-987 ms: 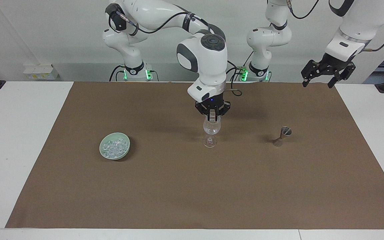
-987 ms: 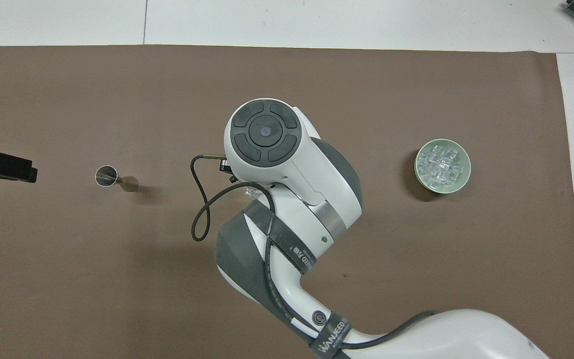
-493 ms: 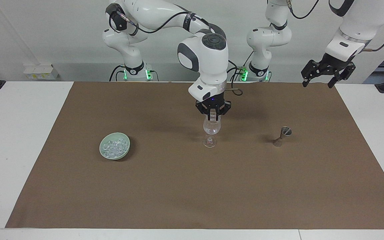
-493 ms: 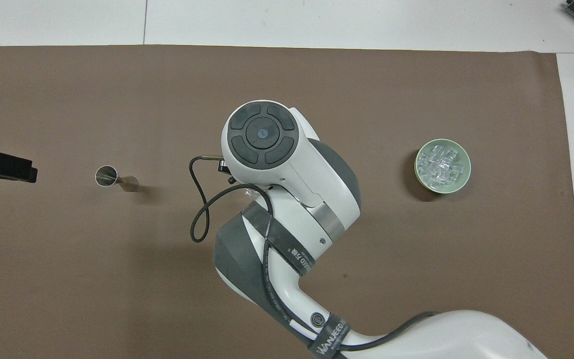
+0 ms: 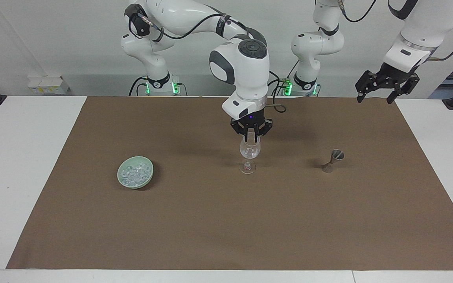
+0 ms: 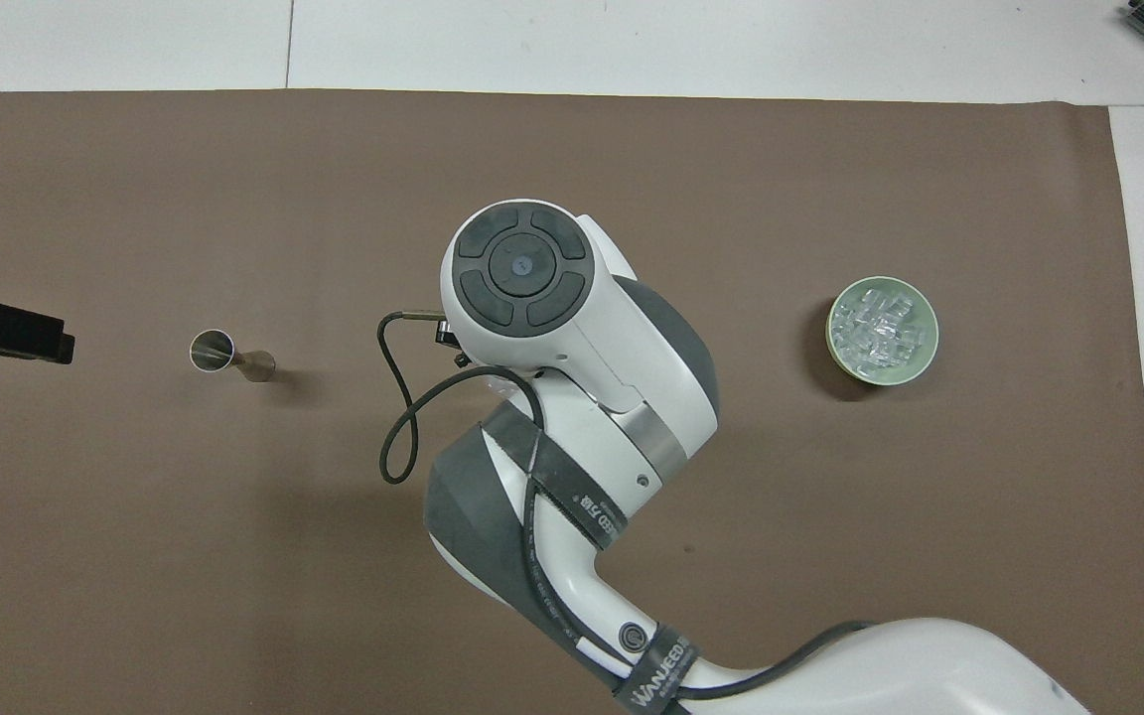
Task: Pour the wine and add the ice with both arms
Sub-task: 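Tilt the ice tin with the right gripper to pour into the glass, then carry the ice tin back to its spot with the right gripper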
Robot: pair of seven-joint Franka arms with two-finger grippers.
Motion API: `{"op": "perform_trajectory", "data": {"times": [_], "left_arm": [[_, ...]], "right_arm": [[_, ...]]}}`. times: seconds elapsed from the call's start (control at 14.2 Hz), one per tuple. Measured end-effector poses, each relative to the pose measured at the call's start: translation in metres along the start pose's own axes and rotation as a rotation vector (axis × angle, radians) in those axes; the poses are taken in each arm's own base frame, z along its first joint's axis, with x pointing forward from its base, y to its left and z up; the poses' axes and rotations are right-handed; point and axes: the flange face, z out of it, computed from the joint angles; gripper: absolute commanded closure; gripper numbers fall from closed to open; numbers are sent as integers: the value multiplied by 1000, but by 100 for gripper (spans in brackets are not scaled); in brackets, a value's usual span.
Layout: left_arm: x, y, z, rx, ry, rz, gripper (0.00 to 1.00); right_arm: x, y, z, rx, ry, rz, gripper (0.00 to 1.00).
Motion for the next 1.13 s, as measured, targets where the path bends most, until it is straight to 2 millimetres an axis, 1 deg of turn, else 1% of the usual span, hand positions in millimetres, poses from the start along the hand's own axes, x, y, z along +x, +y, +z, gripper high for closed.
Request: {"op": "perform_trajectory", "data": {"times": [0.21, 0.49, 0.63, 0.7, 0.92, 1.13], "left_arm": [[0, 0, 0, 0, 0, 0, 0], [0, 0, 0, 0, 0, 0, 0], [0, 0, 0, 0, 0, 0, 0], [0, 0, 0, 0, 0, 0, 0], [0, 0, 0, 0, 0, 0, 0], [0, 0, 0, 0, 0, 0, 0]], "right_arm": [[-1, 1, -8, -3, 1, 1, 67], [-1, 11, -38, -2, 22, 13, 67], [-1, 24, -55, -18, 24, 24, 65], [1, 35, -63, -27, 28, 25, 56], [-1, 73, -83, -62, 43, 43, 35], [-2, 114, -100, -94, 62, 21, 6]]}}
